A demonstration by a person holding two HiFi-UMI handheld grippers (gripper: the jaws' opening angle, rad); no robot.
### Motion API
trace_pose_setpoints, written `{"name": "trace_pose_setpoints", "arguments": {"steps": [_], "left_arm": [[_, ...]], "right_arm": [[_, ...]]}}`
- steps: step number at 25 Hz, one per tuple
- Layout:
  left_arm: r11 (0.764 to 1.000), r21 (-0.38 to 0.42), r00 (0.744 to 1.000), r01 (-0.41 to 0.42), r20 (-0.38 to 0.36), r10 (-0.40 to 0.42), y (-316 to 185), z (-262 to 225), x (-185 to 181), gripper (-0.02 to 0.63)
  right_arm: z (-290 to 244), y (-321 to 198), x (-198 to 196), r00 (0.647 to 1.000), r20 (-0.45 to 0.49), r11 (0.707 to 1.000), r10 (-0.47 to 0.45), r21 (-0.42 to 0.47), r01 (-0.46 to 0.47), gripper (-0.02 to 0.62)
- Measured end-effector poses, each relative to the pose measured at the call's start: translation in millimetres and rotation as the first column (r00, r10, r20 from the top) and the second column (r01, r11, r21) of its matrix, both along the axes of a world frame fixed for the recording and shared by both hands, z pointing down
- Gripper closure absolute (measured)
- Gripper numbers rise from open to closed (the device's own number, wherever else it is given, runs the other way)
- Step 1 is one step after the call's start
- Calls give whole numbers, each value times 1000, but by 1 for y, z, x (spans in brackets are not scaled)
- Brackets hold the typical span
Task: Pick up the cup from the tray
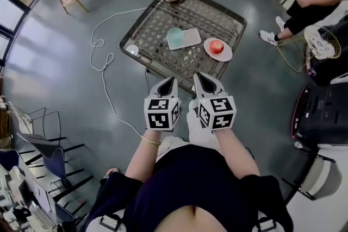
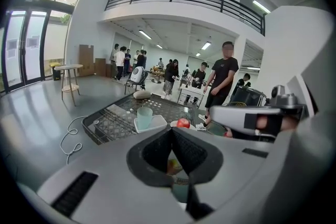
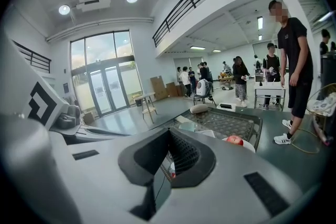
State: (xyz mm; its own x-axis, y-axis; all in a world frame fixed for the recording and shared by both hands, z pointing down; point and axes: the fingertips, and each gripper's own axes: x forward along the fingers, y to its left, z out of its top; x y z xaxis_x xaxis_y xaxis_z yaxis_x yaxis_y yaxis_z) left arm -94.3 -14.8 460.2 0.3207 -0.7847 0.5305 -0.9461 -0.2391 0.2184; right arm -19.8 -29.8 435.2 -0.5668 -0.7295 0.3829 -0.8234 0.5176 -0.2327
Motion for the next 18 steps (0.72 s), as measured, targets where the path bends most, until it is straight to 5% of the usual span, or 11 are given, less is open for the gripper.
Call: {"name": "trace_pose_setpoints", "arguments": {"steps": [18], "left_arm": [[995,-57,997,82,10,-82,-122,31,7,597]], "right_arm": [[37,-136,4,996,-18,993,-92,-77,91,588]]}}
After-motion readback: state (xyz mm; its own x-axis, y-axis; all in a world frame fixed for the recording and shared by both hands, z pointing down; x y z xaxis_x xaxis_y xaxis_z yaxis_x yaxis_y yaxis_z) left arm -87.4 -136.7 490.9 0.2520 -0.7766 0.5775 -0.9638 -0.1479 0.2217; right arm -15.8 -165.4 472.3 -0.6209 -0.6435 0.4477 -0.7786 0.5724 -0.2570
